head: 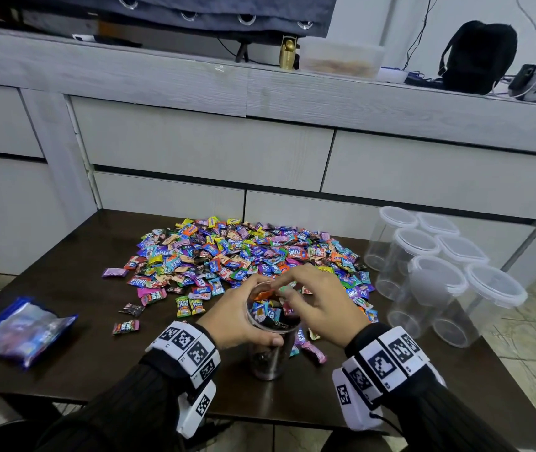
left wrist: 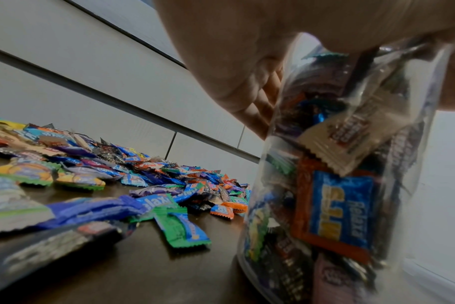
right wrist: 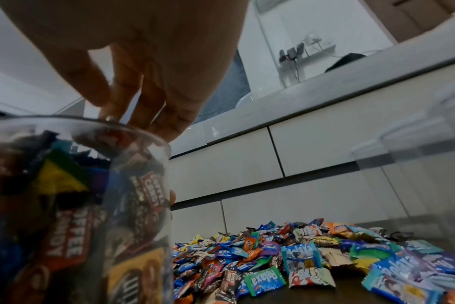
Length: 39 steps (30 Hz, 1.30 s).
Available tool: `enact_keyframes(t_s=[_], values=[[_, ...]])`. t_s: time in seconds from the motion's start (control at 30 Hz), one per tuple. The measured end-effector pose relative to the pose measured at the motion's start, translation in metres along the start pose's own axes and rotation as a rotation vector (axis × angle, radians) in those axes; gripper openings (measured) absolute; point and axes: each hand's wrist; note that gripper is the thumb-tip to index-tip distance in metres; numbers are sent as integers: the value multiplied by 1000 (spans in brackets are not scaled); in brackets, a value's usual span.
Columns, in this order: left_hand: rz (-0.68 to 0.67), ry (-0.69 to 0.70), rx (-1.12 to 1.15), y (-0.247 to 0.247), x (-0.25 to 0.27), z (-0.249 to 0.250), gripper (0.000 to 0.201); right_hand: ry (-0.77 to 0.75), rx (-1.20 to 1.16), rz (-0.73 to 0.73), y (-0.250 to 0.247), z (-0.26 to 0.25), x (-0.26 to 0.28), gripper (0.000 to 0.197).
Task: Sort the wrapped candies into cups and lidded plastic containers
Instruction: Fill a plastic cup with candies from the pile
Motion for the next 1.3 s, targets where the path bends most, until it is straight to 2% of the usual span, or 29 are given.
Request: enact_keyframes(t_s=[0.17, 0.3, 0.43, 0.57, 0.73, 0.8, 0.9, 0.97, 1.0, 1.07, 1.1, 1.13, 1.2, 1.3], values=[[-2, -7, -21, -1, 3, 2, 82, -35, 47, -154, 4, -2, -2, 16], [1, -5, -3, 0, 3, 3, 84, 39, 66, -101, 5, 0, -6, 13], [12, -2, 14, 0, 4, 2, 86, 46, -5, -27, 2, -4, -3, 13], [7, -3, 14, 0, 4, 1, 83, 6, 4, -146, -2, -5, 1, 23], [2, -9, 3, 0, 3, 0, 83, 19, 52, -162, 6, -5, -1, 15], [10, -12, -10, 0, 4, 0, 83, 34, 0, -91, 7, -5, 1, 12], [43, -12, -18, 1, 6, -1, 85, 108, -67, 218, 7, 0, 7, 7], [63, -19, -3, 2, 6, -2, 86, 227, -23, 363, 10, 13, 16, 9], [69, -20, 5, 2, 7, -3, 87, 314, -2, 364, 12, 22, 22, 9], [83, -24, 0, 2, 8, -2, 86, 510, 36, 195, 19, 42, 34, 4], [90, -29, -12, 1, 9, -1, 85, 589, 73, 46, 24, 51, 40, 4], [96, -36, -23, 1, 10, 1, 85, 638, 119, -110, 29, 59, 46, 12], [114, -51, -41, 1, 12, 3, 86, 694, 185, -351, 43, 67, 58, 29], [171, -61, -71, 0, 15, 5, 86, 718, 278, -510, 61, 64, 64, 48]])
Point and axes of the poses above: each hand's wrist, its own x-axis away from the middle knuckle, its own y-axis out of the palm, z = x × y, and after that the axes turned 15 degrees about -y, right-handed
